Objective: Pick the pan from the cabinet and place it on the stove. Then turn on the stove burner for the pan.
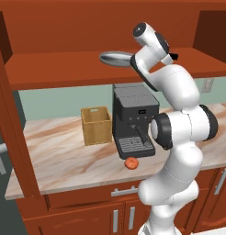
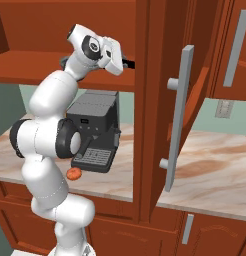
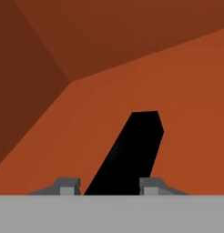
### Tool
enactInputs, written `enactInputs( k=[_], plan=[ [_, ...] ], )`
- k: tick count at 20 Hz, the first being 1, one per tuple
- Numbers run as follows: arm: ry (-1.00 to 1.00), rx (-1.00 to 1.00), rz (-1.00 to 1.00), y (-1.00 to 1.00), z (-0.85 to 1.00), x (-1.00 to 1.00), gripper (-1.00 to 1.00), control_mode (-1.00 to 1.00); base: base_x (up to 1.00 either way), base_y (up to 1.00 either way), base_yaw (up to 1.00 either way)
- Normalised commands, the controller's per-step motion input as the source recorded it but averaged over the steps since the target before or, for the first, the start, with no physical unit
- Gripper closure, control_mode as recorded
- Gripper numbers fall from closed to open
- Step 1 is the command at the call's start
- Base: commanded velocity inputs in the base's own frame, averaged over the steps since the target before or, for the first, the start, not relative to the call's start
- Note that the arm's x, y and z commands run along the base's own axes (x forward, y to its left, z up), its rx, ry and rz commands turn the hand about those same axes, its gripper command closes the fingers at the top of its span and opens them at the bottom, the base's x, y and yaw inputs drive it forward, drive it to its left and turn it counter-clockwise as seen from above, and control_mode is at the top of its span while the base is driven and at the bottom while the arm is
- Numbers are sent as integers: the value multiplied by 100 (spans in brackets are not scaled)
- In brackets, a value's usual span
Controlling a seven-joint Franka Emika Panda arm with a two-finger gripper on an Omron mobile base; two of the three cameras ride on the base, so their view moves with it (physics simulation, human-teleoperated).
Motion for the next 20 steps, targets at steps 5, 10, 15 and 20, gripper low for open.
enactInputs(
  k=[5,10,15,20],
  plan=[
    [1,0,1,1,-7,1,100,-100,0,0,0],
    [-7,1,0,1,0,-2,100,-100,0,0,0],
    [-20,0,0,17,0,-7,100,-100,0,0,0],
    [-20,0,0,17,0,-9,100,-100,0,0,0]
  ],
)
